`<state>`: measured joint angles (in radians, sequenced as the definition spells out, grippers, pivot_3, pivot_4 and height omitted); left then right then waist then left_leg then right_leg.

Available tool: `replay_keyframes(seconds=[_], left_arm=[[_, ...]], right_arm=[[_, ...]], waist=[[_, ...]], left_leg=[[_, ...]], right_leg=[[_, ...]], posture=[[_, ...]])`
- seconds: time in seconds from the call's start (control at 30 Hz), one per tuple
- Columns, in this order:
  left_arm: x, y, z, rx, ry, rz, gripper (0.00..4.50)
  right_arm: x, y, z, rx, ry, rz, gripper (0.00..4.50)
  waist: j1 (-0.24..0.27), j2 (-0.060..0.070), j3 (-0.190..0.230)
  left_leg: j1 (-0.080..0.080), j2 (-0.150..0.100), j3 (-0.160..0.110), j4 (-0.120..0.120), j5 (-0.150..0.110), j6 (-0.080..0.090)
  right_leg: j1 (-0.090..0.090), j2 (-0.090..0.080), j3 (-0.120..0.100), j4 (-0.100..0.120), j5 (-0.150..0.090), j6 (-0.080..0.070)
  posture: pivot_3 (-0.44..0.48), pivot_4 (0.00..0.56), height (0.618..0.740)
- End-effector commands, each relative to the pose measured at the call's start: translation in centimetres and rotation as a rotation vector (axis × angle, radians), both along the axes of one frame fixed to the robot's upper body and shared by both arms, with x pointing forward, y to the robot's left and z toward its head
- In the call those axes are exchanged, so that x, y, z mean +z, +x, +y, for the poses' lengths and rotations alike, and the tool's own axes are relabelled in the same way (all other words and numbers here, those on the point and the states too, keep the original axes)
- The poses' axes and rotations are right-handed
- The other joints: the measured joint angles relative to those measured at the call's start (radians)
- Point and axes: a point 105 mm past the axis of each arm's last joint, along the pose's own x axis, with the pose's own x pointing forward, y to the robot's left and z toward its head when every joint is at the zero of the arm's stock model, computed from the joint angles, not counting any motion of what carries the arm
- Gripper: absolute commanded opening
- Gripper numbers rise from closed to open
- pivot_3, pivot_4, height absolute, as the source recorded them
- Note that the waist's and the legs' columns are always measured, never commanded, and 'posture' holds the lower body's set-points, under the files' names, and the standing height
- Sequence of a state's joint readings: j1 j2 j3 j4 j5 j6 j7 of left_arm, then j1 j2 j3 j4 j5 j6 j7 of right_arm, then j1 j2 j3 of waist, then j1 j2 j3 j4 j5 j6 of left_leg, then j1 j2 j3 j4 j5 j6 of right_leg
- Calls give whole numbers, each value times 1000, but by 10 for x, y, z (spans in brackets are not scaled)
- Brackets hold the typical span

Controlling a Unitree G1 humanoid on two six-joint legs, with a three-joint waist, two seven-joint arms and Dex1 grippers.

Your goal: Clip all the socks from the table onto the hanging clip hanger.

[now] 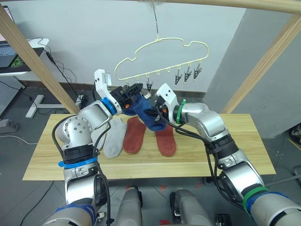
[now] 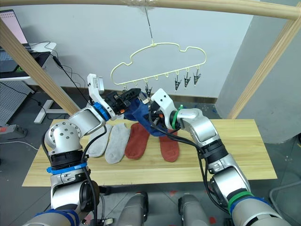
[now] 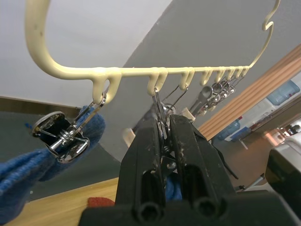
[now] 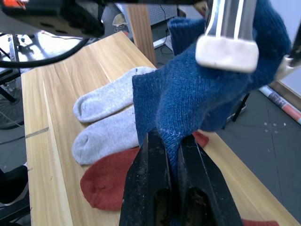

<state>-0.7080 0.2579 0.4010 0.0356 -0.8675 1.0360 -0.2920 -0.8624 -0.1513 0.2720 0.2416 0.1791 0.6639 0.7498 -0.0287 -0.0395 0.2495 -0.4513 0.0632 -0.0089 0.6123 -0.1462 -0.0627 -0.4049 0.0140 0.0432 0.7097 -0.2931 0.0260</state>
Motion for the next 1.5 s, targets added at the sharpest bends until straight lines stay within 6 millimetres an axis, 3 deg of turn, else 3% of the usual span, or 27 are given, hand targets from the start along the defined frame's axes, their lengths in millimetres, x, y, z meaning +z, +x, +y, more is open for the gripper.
replay_keyframes(seconds=[0.03, 0.4, 0.43, 0.47, 0.53, 0.7, 0.9, 1.1, 1.23, 1.43, 1.5], left_arm=[[12, -5, -2, -11, 12, -71, 352], [13, -10, 3, -8, 14, -80, 3699], [13, -12, 5, -6, 26, -85, 4262], [12, -14, 7, -3, 44, -86, 4386], [9, -18, 10, 3, 71, -86, 4500], [0, -22, 12, 23, 106, -77, 4500], [-4, -24, 10, 26, 127, -83, 4500], [-11, -30, 9, 57, 279, -145, 4500], [-12, -30, 4, 82, 383, -242, 4500], [-12, -28, -16, 81, 463, -383, 4500], [-8, -30, -24, 68, 463, -436, 4114]], right_arm=[[16, 1, 3, 14, 36, -47, 1], [14, -2, 10, 6, 90, -14, 0], [15, -4, 12, 14, 113, 4, 416], [17, -8, 15, 27, 144, 33, 522], [19, -13, 20, 43, 177, 68, 882], [11, -24, 19, 47, 178, 109, 2536], [-4, -28, -11, -26, 142, 115, 4483], [-10, -40, -57, -93, 81, 47, 4483], [8, -56, -81, -94, 141, -39, 4483], [28, -71, -94, -91, 232, -110, 4483], [34, -73, -96, -91, 245, -126, 4500]], waist=[[0, 0, 0], [0, 0, 0], [0, 0, 0], [0, 0, 0], [0, 0, 0], [2, 0, 0], [15, 0, 0], [22, 0, 0], [23, 0, 0], [23, 0, 0], [23, 0, 0]], left_leg=[[0, 0, 0, 0, 0, 0], [0, 0, 0, -1, 0, 0], [0, 0, 0, -1, 0, 0], [0, 0, 0, -1, 0, 0], [0, 0, 0, -1, 0, 0], [0, 0, -1, -2, 0, 0], [-1, 0, 0, -2, 0, 0], [-1, 0, 0, -3, 0, 0], [-1, 0, 1, -3, 0, 0], [-1, 0, 2, -3, 0, 0], [-1, 0, 3, -3, 0, 0]], right_leg=[[0, 0, 0, 0, 0, 0], [0, 0, 0, -1, 0, 0], [0, 0, 0, -1, 0, 0], [0, 0, 0, -1, 0, 0], [0, 0, 0, -1, 0, 0], [0, 0, -1, -2, 0, 0], [0, -1, -1, -3, 0, 0], [0, -1, 0, -5, 0, 0], [0, 0, 0, -6, 0, 0], [1, 0, 1, -9, 0, 0], [1, 0, 2, -10, 0, 0]], posture=[[36, 205, 740], [47, 195, 740], [51, 192, 740], [51, 192, 740], [60, 188, 740], [63, 178, 740], [57, 171, 740], [45, 168, 740], [38, 172, 740], [25, 175, 740], [21, 176, 740]])
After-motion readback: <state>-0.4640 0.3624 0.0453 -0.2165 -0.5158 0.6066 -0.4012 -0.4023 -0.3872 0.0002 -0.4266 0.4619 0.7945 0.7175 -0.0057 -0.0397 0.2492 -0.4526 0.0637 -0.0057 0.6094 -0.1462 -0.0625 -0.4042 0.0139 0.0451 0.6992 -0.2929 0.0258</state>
